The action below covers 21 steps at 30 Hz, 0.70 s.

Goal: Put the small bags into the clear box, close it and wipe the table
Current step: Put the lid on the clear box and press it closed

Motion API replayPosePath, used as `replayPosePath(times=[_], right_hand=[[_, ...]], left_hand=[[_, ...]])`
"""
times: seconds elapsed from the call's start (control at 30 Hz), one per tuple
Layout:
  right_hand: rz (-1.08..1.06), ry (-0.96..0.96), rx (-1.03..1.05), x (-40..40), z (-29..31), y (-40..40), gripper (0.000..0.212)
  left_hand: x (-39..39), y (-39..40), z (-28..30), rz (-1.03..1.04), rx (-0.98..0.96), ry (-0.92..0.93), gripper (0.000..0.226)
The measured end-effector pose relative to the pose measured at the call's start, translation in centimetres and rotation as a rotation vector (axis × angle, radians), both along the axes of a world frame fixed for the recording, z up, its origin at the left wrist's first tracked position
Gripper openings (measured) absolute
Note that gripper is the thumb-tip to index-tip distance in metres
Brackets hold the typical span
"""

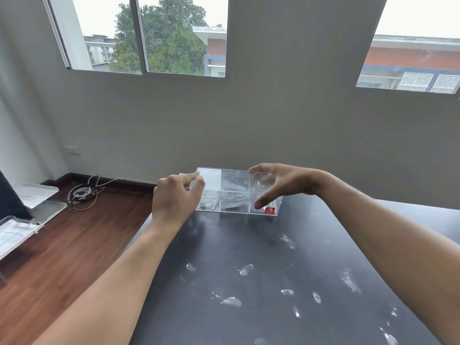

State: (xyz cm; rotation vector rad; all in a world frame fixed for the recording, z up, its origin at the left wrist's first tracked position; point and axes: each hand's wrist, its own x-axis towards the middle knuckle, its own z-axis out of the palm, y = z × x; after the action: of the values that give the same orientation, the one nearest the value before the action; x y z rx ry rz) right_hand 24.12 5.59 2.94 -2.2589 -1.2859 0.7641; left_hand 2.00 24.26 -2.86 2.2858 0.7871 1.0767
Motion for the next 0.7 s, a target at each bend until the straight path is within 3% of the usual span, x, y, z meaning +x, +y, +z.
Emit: replayPosePath(times=[0.37,0.7], right_hand=[[0.071,-0.213,0.046,-3.1,-1.2,2.0,0.117],[0.068,-0.260,0.035,-2.6,-1.4,2.3,0.116]], left_hand=[[-0.3,1.8,-0.1,0.034,-0.170,0.025,0.034],[-0.3,1.6,0.3,0.105,-0.144,0.025,0.030]])
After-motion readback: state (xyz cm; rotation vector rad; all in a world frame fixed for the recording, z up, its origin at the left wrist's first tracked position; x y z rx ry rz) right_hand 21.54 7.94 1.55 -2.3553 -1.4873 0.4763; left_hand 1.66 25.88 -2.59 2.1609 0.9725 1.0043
